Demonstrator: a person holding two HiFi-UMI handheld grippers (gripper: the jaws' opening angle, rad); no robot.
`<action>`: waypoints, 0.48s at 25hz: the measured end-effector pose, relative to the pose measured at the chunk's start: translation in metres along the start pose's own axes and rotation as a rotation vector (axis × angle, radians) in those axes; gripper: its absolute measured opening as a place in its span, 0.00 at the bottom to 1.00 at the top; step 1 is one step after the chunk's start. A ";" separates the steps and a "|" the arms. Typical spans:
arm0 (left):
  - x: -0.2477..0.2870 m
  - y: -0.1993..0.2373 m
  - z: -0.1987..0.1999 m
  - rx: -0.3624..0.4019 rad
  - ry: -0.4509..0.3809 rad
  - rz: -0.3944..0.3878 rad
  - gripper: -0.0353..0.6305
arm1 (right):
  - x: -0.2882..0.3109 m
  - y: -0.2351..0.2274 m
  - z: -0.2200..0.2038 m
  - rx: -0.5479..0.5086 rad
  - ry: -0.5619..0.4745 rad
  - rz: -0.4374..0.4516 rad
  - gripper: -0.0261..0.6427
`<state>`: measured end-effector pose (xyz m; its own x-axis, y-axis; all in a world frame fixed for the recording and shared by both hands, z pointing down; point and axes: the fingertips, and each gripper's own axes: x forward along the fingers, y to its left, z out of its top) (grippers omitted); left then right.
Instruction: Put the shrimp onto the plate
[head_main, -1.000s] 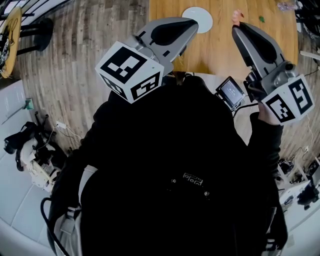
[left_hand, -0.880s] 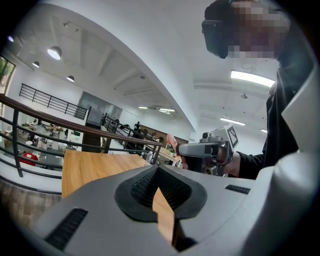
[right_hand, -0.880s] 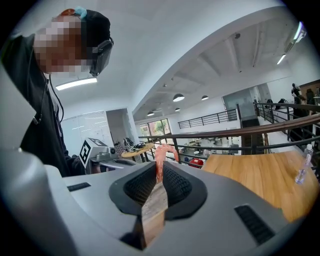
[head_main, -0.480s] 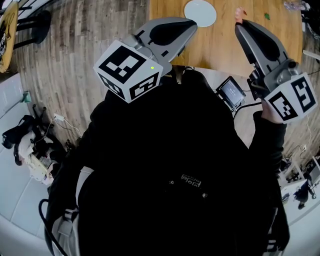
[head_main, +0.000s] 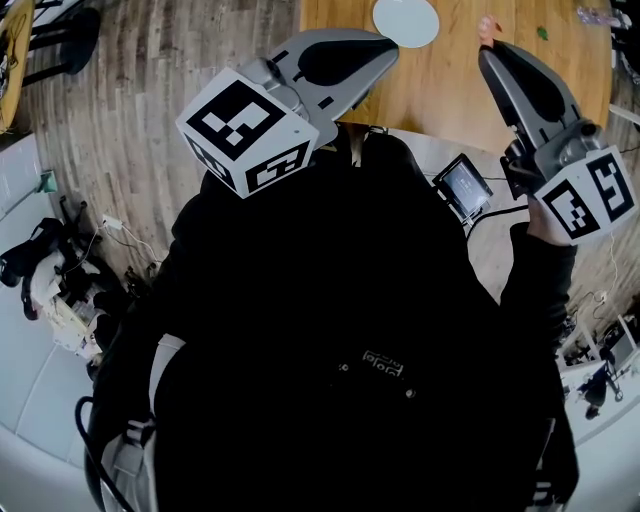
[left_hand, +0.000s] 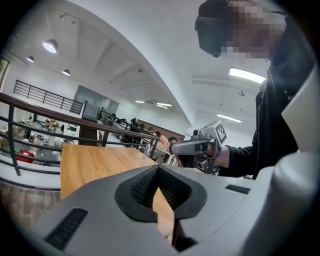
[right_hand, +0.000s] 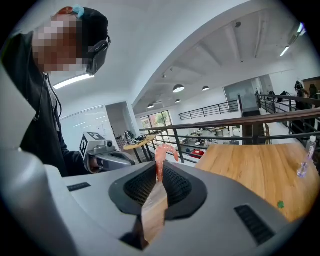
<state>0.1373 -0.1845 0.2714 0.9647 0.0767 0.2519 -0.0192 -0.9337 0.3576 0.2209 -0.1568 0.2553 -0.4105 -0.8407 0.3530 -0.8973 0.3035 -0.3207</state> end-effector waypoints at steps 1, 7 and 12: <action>0.001 0.000 -0.002 -0.003 0.001 -0.001 0.05 | 0.001 -0.003 -0.003 0.004 0.000 -0.001 0.12; 0.000 0.008 -0.006 -0.011 0.007 0.006 0.05 | 0.012 -0.013 0.002 -0.023 0.017 -0.021 0.12; -0.007 0.007 -0.008 -0.020 -0.002 0.021 0.05 | 0.013 -0.016 0.000 -0.028 0.025 -0.028 0.12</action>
<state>0.1282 -0.1888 0.2792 0.9645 0.0562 0.2580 -0.0449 -0.9279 0.3700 0.2302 -0.1727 0.2655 -0.3890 -0.8375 0.3837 -0.9124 0.2928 -0.2859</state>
